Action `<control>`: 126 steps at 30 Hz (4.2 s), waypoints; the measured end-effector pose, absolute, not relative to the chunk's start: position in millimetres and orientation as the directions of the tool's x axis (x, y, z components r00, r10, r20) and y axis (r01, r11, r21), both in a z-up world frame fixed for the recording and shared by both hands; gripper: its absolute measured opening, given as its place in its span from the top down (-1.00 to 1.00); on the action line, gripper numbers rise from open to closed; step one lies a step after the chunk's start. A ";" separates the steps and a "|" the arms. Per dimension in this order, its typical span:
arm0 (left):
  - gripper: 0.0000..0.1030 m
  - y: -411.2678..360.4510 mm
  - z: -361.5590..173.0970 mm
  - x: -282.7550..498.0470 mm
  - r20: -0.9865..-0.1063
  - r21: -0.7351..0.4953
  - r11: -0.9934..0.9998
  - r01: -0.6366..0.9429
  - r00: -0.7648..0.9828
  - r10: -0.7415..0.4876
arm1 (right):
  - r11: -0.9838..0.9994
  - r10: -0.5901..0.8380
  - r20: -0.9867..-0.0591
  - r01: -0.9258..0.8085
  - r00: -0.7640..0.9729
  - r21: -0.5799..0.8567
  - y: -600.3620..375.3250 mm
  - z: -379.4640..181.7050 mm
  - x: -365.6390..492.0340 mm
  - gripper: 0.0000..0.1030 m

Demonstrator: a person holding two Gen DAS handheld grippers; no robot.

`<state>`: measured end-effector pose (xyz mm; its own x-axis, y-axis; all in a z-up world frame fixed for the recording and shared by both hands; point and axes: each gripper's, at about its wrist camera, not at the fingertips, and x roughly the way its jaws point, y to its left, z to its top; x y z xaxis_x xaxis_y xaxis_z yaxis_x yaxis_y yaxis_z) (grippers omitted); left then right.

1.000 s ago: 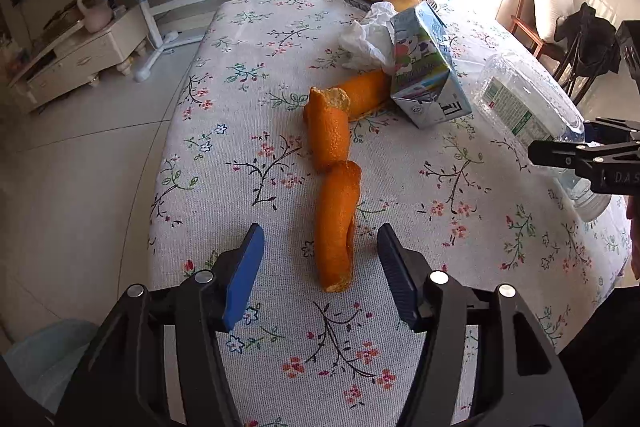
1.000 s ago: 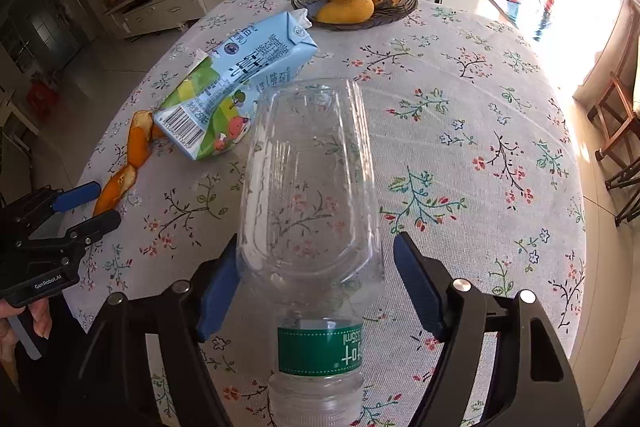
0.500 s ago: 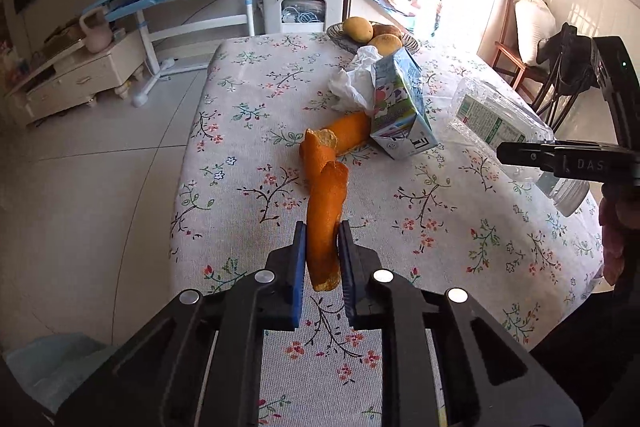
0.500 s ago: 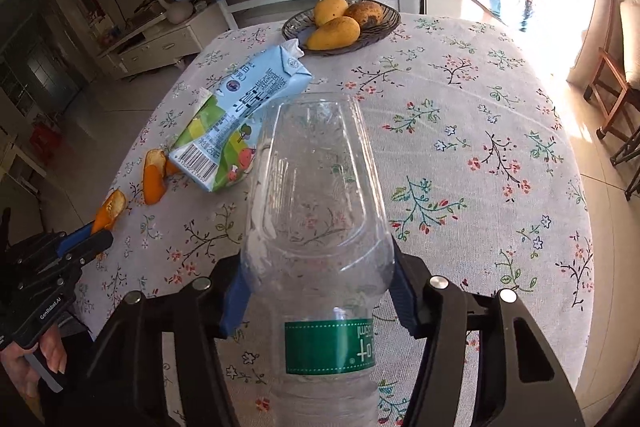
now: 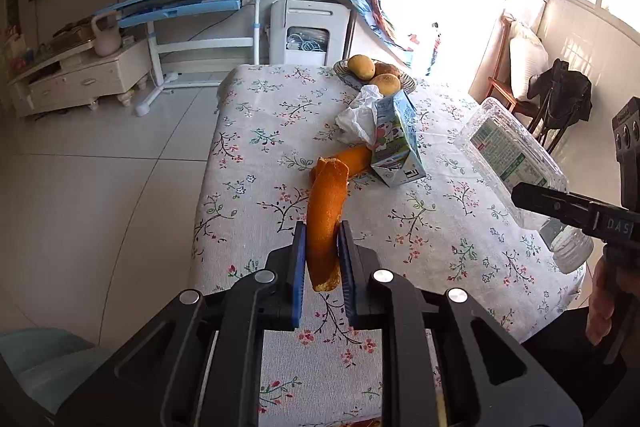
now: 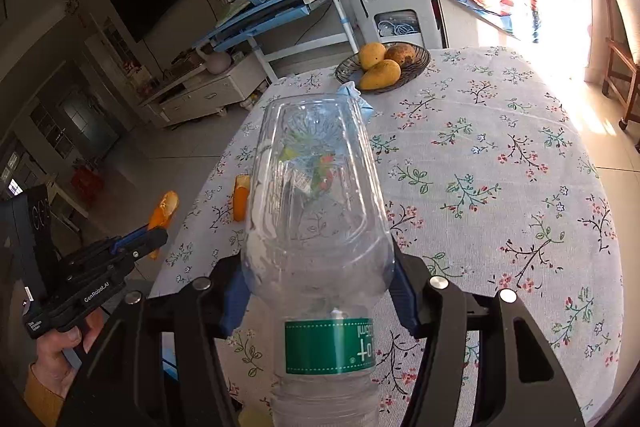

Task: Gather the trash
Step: 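Carry the bottle and peel over the yellow basin and open both tools, then move both open tools back over the table, then grasp the blue-white milk carton with the right tool while the left tool grasps an orange peel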

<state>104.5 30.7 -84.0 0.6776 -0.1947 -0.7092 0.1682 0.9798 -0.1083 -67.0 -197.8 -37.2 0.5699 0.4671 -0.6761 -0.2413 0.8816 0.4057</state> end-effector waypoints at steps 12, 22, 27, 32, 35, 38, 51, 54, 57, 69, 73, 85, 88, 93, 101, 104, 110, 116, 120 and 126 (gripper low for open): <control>0.70 47.9 -72.2 80.3 -0.675 -0.162 0.976 0.148 0.704 -0.219 | 0.843 0.537 -0.656 -0.326 0.530 0.427 -164.3 -54.6 -138.4 -0.12; 0.70 51.8 -73.2 55.3 -0.670 -0.196 0.971 0.140 0.704 -0.237 | 0.819 0.553 -0.708 -0.443 0.439 0.365 -128.3 -74.3 -185.0 -0.12; 0.70 51.0 -75.7 36.1 -0.664 -0.215 0.967 0.139 0.705 -0.249 | 0.797 0.548 -0.742 -0.512 0.387 0.322 -112.8 -86.4 -217.3 -0.12; 0.70 49.3 -79.8 19.1 -0.663 -0.234 0.963 0.137 0.701 -0.261 | 0.775 0.512 -0.794 -0.574 0.327 0.264 -94.9 -104.8 -241.9 -0.12; 0.70 44.6 -83.0 8.8 -0.668 -0.236 0.962 0.140 0.696 -0.265 | 0.762 0.464 -0.832 -0.617 0.306 0.198 -84.0 -114.5 -249.5 -0.16; 0.70 39.8 -88.0 -1.2 -0.676 -0.231 0.962 0.148 0.687 -0.268 | 0.756 0.434 -0.860 -0.628 0.268 0.185 -81.3 -123.0 -249.7 -0.39; 0.70 3.7 -108.0 -36.2 -0.725 -0.151 0.956 0.252 0.629 -0.281 | 0.864 0.458 -0.751 -0.436 0.475 0.252 -135.2 -86.1 -238.0 -0.49; 0.70 -8.9 -112.7 -44.5 -0.741 -0.114 0.947 0.300 0.609 -0.282 | 0.884 0.455 -0.722 -0.365 0.521 0.293 -151.6 -81.6 -230.9 -0.52; 0.70 -20.3 -118.7 -53.1 -0.761 -0.083 0.932 0.354 0.581 -0.288 | 0.893 0.450 -0.698 -0.289 0.557 0.345 -170.2 -78.6 -225.9 -0.53; 0.32 -73.0 -172.0 -90.2 -0.911 0.055 0.798 0.600 0.357 -0.206 | 0.878 0.429 -0.667 -0.107 0.609 0.467 -211.6 -81.0 -224.9 -0.55; -0.13 -65.0 -159.6 -90.5 -0.881 0.074 0.822 0.564 0.424 -0.212 | 0.883 0.418 -0.668 -0.102 0.615 0.459 -213.5 -79.5 -227.1 -0.57; -0.57 7.0 -105.9 -62.9 -0.712 -0.043 0.981 0.190 0.683 -0.164 | 0.908 0.387 -0.693 -0.118 0.609 0.403 -202.7 -82.3 -230.6 -0.60; -0.60 27.4 -102.9 -57.3 -0.700 -0.114 0.988 0.102 0.697 -0.153 | 0.914 0.383 -0.699 -0.134 0.604 0.384 -196.9 -83.3 -230.0 -0.61; -0.60 47.4 -102.5 -52.9 -0.683 -0.168 0.986 0.013 0.720 -0.126 | 0.914 0.388 -0.701 -0.151 0.599 0.376 -190.5 -83.0 -229.6 -0.64; -0.60 59.0 -103.0 -42.2 -0.672 -0.236 0.971 -0.029 0.727 -0.141 | 0.883 0.442 -0.691 -0.140 0.571 0.449 -191.2 -79.2 -212.4 -0.64; -0.60 57.2 -101.2 -31.5 -0.677 -0.243 0.970 -0.018 0.719 -0.156 | 0.870 0.460 -0.684 -0.135 0.566 0.474 -194.2 -71.9 -198.0 -0.64; -0.60 51.4 -81.9 10.8 -0.680 -0.218 0.976 -0.003 0.717 -0.150 | 0.869 0.463 -0.684 -0.135 0.563 0.477 -192.1 -61.7 -152.9 -0.65; -0.60 46.7 -76.2 71.9 -0.699 -0.176 0.984 0.015 0.702 -0.136 | 0.861 0.478 -0.680 -0.143 0.555 0.488 -181.5 -58.8 -95.4 -0.65; -0.60 43.8 -92.1 112.6 -0.738 -0.174 0.985 0.002 0.662 -0.132 | 0.857 0.468 -0.684 -0.099 0.559 0.506 -179.4 -64.6 -52.0 -0.65; -0.60 30.3 -118.0 159.3 -0.770 -0.139 0.990 0.014 0.627 -0.117 | 0.844 0.462 -0.684 -0.044 0.565 0.534 -172.0 -72.7 11.4 -0.65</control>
